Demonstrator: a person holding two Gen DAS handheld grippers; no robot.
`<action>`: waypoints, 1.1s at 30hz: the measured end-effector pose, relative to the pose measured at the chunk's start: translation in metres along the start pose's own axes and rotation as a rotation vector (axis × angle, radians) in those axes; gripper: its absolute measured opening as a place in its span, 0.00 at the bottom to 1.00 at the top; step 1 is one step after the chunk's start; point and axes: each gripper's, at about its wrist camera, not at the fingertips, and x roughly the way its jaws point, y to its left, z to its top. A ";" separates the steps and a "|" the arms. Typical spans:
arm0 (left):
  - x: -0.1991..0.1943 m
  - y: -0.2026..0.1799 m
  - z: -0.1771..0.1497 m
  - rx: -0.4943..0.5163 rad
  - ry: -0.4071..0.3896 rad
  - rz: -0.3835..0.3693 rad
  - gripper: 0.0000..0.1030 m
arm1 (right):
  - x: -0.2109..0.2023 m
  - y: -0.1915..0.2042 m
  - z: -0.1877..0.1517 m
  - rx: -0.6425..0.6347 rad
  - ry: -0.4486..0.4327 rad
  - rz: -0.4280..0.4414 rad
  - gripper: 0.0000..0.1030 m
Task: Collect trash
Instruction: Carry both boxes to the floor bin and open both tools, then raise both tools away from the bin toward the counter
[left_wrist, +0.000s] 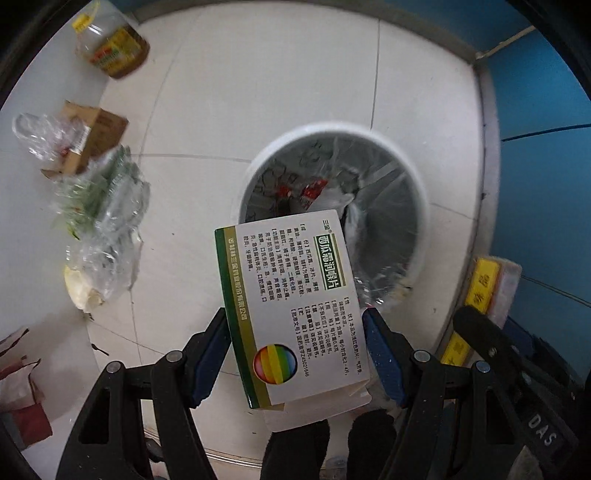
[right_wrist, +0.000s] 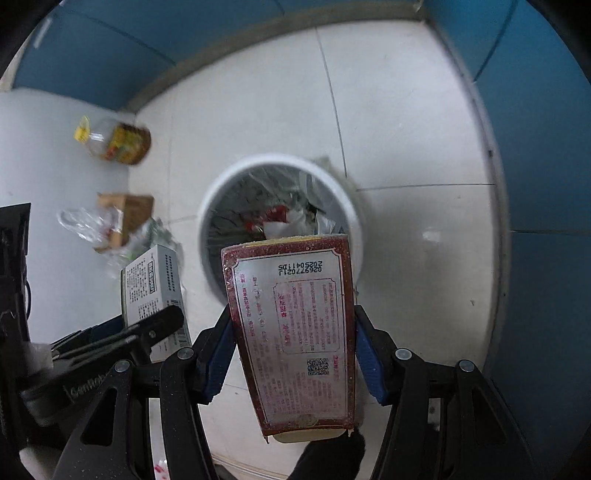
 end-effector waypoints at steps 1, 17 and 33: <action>0.007 0.003 0.002 -0.002 0.005 0.006 0.67 | 0.016 0.002 0.006 -0.009 0.018 -0.005 0.60; -0.065 0.053 -0.018 -0.096 -0.139 0.122 0.93 | -0.015 0.012 0.014 -0.136 0.000 -0.166 1.00; -0.293 0.028 -0.165 -0.039 -0.365 0.121 0.93 | -0.300 0.058 -0.106 -0.187 -0.261 -0.261 1.00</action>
